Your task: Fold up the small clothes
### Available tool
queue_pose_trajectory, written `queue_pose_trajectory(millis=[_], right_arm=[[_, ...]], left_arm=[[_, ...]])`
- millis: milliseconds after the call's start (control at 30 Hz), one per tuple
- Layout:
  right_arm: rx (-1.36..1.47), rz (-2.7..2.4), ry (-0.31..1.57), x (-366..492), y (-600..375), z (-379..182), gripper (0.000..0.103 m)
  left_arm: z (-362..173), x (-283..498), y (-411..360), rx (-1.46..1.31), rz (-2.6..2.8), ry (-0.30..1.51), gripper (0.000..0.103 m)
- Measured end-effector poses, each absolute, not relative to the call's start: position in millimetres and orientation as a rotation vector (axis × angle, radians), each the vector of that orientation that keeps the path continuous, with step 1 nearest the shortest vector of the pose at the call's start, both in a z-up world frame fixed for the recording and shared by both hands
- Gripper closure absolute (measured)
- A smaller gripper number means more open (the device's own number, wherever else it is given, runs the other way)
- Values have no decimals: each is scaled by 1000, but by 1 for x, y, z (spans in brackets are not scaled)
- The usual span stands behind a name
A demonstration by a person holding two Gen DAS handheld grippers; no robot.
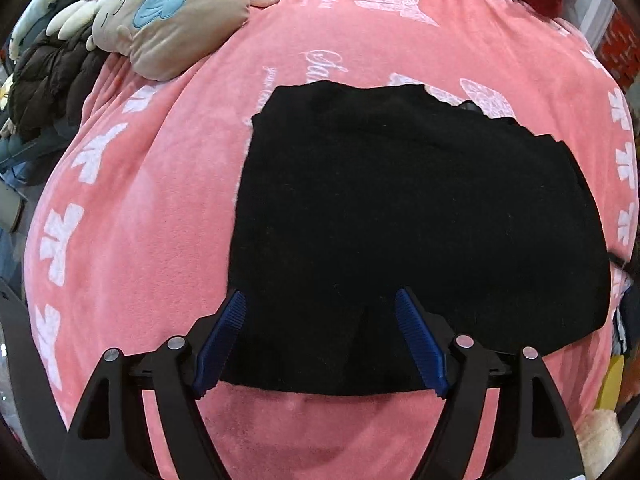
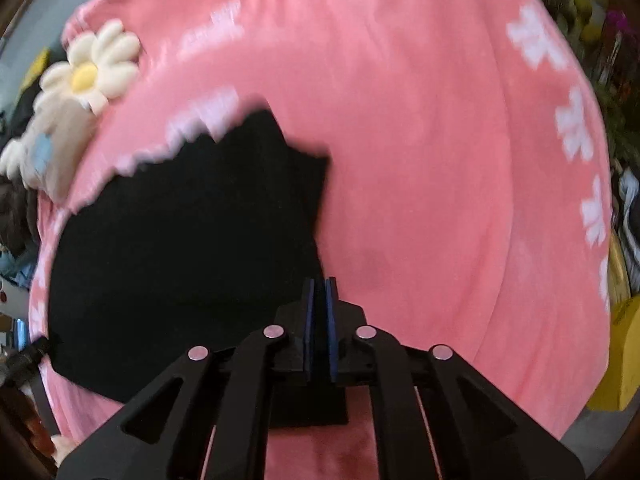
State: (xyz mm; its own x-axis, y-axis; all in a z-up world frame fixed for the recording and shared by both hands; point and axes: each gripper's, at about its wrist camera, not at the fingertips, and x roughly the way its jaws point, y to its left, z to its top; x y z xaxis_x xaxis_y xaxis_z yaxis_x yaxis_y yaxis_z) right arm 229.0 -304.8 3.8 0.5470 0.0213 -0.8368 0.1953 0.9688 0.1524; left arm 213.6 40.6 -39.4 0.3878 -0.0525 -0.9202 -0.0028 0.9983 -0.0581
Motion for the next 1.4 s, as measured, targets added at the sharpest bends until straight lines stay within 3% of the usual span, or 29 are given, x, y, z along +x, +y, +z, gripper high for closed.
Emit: queue_pose_trajectory(millis=[100, 367, 633, 767, 967, 1000, 1033, 1067, 1133, 1267, 1400], right_arm=[[217, -75, 983, 267, -299, 15, 83], [117, -205, 1163, 346, -301, -46, 86], [129, -110, 964, 253, -291, 11, 80], [140, -114, 1042, 188, -299, -12, 63], [328, -99, 1118, 163, -313, -48, 55], [349, -97, 1117, 166, -313, -52, 63], [387, -77, 1120, 168, -313, -55, 76], [417, -70, 1130, 172, -313, -56, 94], [396, -66, 1123, 174, -308, -42, 98], [353, -37, 1075, 161, -317, -6, 99], [301, -36, 1163, 163, -324, -32, 98]], left_arm=[[-44, 213, 40, -69, -24, 1188, 28], [-55, 211, 37, -55, -5, 1227, 28], [-49, 202, 55, -165, -24, 1201, 28], [-44, 195, 87, -325, -16, 1174, 27], [-67, 197, 105, -393, 21, 1222, 28], [-75, 196, 104, -443, -6, 1239, 30], [-78, 194, 104, -461, -17, 1240, 40], [-77, 192, 101, -445, -9, 1227, 62], [-72, 191, 98, -416, -55, 1219, 96], [-37, 177, 111, -461, -111, 1181, 96], [-46, 175, 105, -396, -118, 1249, 94]])
